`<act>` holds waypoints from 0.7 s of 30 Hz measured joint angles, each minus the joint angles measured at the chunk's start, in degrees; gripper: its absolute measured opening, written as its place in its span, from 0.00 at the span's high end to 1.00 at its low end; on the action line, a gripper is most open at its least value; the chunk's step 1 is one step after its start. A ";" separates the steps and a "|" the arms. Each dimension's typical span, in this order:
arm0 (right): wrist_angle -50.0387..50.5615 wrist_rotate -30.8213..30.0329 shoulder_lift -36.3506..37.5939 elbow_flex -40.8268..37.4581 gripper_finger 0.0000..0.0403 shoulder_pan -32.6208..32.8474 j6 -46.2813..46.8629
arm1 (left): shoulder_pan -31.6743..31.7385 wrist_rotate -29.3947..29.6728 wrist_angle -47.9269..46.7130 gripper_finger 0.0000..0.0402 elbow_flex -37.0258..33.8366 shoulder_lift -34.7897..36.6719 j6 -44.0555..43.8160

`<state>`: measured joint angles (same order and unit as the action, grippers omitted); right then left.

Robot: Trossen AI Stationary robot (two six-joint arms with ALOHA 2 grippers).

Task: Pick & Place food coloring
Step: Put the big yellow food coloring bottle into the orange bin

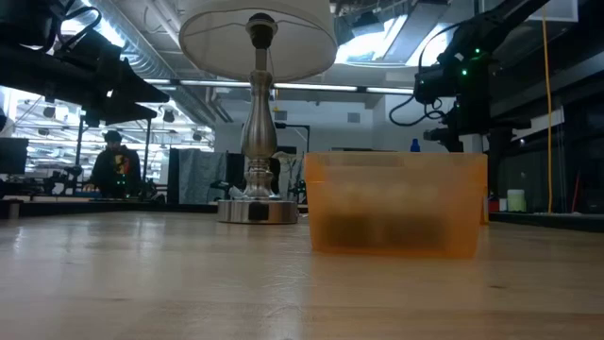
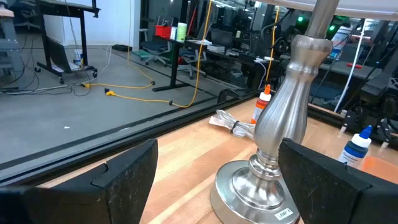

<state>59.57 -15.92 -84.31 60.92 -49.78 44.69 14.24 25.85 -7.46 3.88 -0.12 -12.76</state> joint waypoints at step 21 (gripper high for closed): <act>-8.66 -0.89 -3.85 -3.03 0.29 -0.79 -2.74 | 0.00 0.00 0.00 0.20 0.02 -0.02 -0.02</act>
<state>50.91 -16.81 -88.16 57.89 -50.57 41.95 14.24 25.85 -7.46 3.90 -0.14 -12.78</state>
